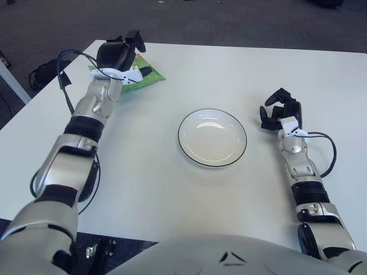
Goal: Put the snack into the plate.
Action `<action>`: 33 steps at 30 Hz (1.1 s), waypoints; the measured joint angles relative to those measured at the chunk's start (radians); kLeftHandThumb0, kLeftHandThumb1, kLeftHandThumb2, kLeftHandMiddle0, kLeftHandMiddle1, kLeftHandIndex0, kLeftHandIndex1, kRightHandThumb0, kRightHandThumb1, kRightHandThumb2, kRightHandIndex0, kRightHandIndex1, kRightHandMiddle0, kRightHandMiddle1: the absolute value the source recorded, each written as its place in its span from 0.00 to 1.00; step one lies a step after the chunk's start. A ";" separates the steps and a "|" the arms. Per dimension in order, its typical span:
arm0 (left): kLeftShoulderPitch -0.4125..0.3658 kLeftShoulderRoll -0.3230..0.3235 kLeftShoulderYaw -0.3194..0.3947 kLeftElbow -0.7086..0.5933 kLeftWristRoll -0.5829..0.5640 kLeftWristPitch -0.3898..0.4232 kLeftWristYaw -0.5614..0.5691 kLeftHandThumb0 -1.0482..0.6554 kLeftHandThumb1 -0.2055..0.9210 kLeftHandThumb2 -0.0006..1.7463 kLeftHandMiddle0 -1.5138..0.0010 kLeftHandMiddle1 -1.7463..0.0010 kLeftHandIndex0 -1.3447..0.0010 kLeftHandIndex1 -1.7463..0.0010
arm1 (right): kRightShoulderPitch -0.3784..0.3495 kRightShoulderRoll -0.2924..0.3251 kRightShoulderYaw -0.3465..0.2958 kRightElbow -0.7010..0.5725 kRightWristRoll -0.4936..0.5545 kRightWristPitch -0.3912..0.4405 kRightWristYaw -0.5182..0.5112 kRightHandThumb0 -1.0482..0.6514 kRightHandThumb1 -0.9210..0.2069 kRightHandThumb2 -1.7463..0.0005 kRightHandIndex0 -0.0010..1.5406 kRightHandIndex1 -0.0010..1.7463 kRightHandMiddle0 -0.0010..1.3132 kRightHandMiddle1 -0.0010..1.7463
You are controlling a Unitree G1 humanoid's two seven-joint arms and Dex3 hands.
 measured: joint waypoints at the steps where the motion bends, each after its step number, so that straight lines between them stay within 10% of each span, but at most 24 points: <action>1: -0.010 0.002 -0.014 0.020 0.010 0.009 0.007 0.09 0.99 0.53 0.99 0.69 1.00 0.51 | 0.000 -0.001 0.001 0.002 -0.001 -0.003 0.000 0.32 0.58 0.21 0.78 1.00 0.50 1.00; 33: -0.185 -0.122 -0.213 0.443 0.011 0.249 -0.165 0.00 1.00 0.73 1.00 0.95 1.00 0.78 | -0.075 -0.015 0.005 0.140 -0.019 -0.077 -0.018 0.32 0.57 0.22 0.77 1.00 0.49 1.00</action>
